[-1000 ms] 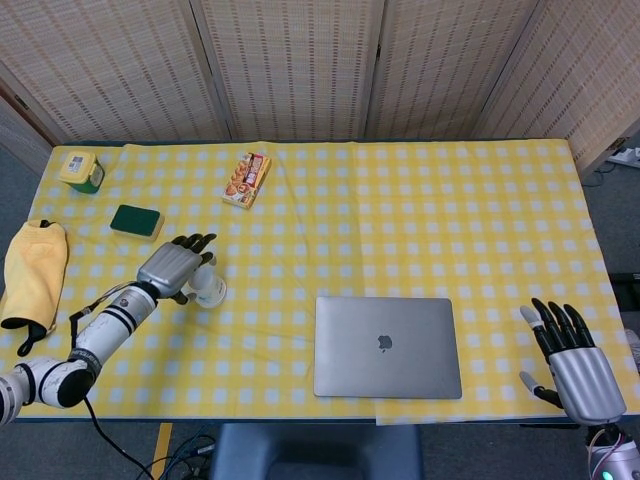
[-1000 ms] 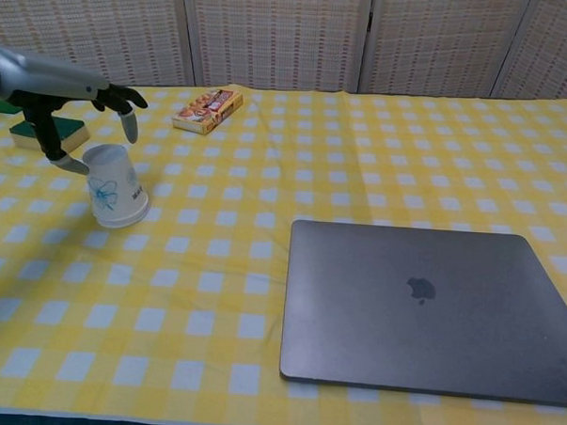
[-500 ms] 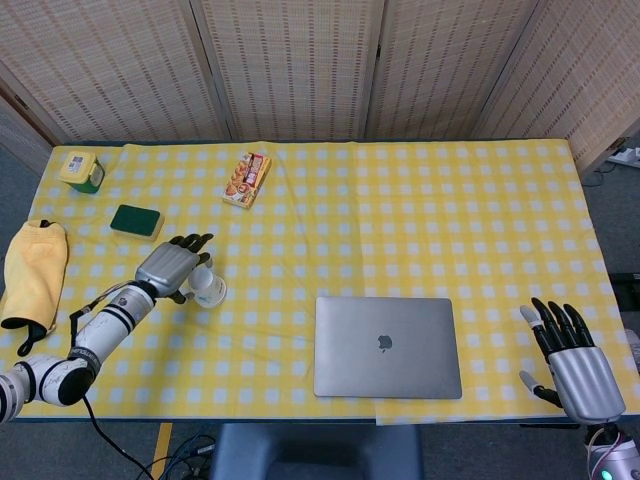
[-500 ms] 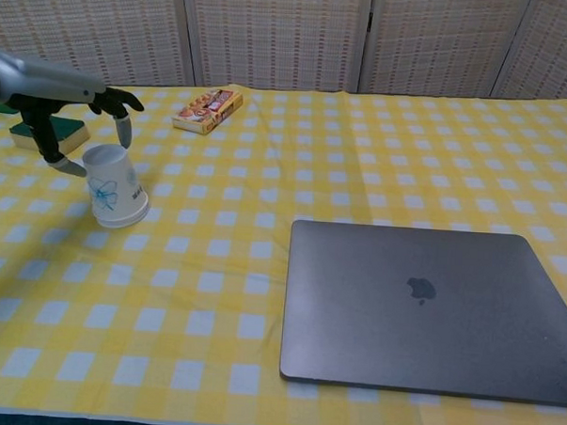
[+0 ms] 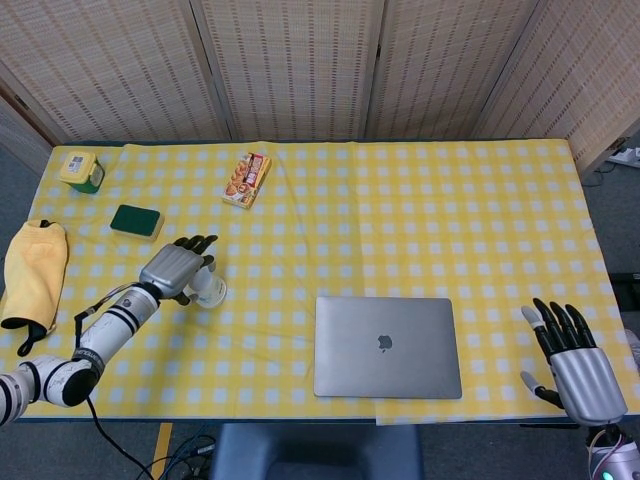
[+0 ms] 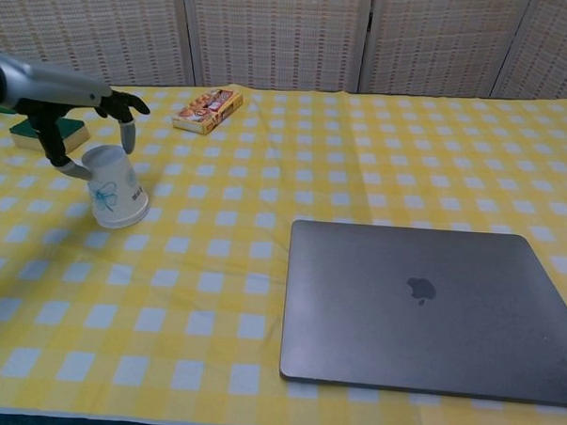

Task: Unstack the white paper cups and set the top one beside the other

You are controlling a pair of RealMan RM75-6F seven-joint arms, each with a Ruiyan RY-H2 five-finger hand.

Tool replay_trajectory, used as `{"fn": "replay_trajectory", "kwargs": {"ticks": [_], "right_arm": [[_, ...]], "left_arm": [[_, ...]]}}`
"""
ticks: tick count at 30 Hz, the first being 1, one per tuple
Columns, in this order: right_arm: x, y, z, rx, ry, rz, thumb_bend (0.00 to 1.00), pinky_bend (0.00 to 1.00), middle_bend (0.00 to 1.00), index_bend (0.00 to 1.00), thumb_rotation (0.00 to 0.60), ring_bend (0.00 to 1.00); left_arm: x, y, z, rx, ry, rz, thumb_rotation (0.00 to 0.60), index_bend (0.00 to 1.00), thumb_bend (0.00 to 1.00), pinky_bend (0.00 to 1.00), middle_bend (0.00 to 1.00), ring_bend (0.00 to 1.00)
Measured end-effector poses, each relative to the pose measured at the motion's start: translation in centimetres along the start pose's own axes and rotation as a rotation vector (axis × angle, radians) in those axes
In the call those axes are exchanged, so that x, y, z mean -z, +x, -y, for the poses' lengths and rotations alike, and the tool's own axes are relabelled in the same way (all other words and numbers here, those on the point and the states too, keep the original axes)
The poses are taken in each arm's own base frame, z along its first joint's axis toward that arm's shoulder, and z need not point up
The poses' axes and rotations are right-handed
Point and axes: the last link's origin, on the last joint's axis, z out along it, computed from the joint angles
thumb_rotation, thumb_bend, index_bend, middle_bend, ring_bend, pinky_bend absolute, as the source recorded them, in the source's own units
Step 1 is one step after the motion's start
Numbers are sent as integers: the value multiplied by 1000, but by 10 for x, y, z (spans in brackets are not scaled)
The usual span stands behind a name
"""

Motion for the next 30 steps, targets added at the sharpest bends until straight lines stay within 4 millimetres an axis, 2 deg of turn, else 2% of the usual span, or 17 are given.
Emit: {"fn": "replay_trajectory", "kwargs": {"ticks": [18,30], "right_arm": [[1,1,0,-1,5,-3,191,0,0,0,600,0],[5,5,0,-17,16,-19,191,0,0,0,600,0]], "left_arm": [[3,7,-5,-13,-4,-9,600,415,296,163,0,0],[21,27,-18,-47,-2,-40,600,416,297,163,0,0]]}}
